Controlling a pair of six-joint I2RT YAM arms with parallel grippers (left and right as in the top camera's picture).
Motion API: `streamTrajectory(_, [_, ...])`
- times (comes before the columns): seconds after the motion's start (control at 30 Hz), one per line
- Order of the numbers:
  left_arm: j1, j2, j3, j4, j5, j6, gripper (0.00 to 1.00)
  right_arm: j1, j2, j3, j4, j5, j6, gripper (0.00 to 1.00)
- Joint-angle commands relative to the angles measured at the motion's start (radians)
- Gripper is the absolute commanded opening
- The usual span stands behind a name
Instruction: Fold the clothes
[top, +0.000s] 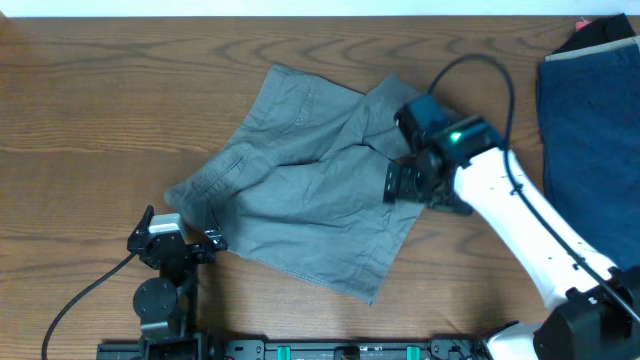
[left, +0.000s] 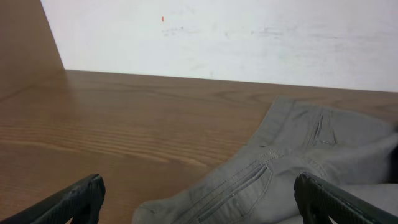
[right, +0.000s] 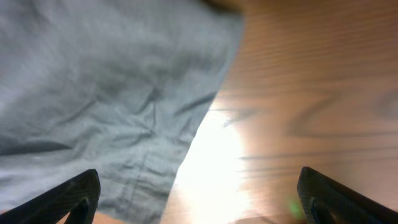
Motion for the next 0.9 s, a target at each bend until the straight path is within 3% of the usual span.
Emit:
streamTrajectory(0.0, [0.004,-0.003,-0.016,-0.034,0.007,0.004,0.98,0.041,-0.034,-0.076,0.040,-0.154,0.003,0.99])
streamTrajectory(0.27, [0.004,-0.003,-0.016,-0.034,0.007,0.004,0.98,0.189,-0.033,-0.147,0.048,-0.234,-0.008,0.99])
streamTrajectory(0.47, [0.004,-0.003,-0.016,-0.034,0.007,0.004,0.98,0.317,-0.033,-0.250,0.097,-0.230,0.185,0.99])
streamTrajectory(0.87, [0.004,-0.003,-0.016,-0.034,0.007,0.004,0.98,0.337,-0.033,-0.444,0.335,-0.366,0.222,0.99])
